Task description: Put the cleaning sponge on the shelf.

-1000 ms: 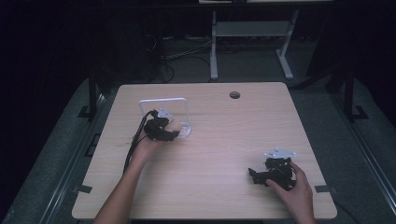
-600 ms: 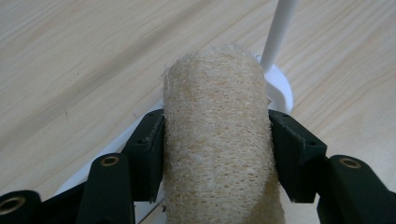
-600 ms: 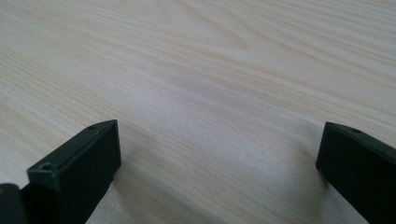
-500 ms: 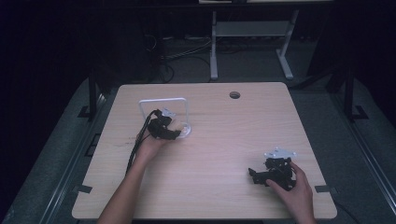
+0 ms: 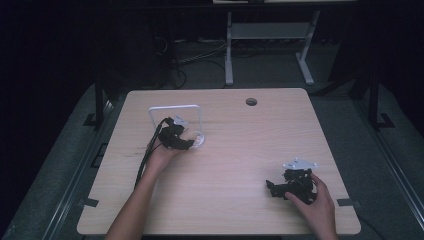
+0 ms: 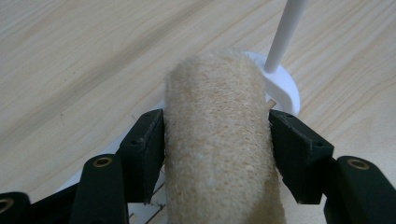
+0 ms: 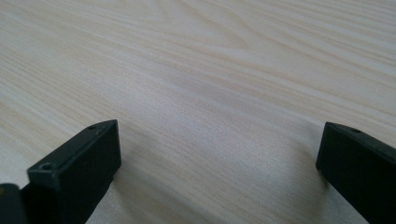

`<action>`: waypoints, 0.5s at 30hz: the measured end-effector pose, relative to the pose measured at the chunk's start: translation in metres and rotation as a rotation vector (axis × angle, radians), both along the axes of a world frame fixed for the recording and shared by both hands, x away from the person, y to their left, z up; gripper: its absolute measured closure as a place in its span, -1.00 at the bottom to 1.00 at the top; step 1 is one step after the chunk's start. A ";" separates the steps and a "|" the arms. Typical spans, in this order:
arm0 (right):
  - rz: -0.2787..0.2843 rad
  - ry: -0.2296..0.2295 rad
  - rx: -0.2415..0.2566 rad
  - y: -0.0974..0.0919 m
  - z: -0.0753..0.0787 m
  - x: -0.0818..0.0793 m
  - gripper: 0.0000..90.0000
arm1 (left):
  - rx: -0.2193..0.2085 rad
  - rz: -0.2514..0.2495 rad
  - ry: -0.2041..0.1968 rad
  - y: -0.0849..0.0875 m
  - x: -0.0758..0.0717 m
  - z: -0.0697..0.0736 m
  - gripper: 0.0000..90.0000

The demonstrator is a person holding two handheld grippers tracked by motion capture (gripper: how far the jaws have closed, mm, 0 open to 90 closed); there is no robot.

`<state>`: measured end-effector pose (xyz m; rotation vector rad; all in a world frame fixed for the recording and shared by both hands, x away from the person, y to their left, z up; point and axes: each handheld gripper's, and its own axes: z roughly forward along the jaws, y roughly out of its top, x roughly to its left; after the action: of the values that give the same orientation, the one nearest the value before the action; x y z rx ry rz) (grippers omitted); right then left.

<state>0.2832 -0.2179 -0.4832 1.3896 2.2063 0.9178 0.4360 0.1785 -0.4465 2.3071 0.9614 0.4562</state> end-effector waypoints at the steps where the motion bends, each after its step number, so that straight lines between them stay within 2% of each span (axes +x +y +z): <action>1: 0.000 0.000 0.000 0.000 0.000 0.000 -1.00 | -0.004 0.002 -0.003 0.000 -0.001 0.001 -0.19; 9: 0.000 0.000 0.000 0.000 0.000 0.000 -1.00 | -0.022 0.005 -0.025 0.003 -0.007 0.011 -0.21; 11: 0.000 0.000 0.000 0.000 0.000 0.000 -1.00 | -0.045 0.010 -0.032 0.004 -0.010 0.014 -0.21; 15: 0.000 0.000 0.000 0.000 0.000 0.000 -1.00 | -0.063 0.006 -0.042 0.009 -0.018 0.023 -0.16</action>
<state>0.2832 -0.2179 -0.4831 1.3896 2.2063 0.9177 0.4180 0.1874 -0.4230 2.2304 0.9490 0.4690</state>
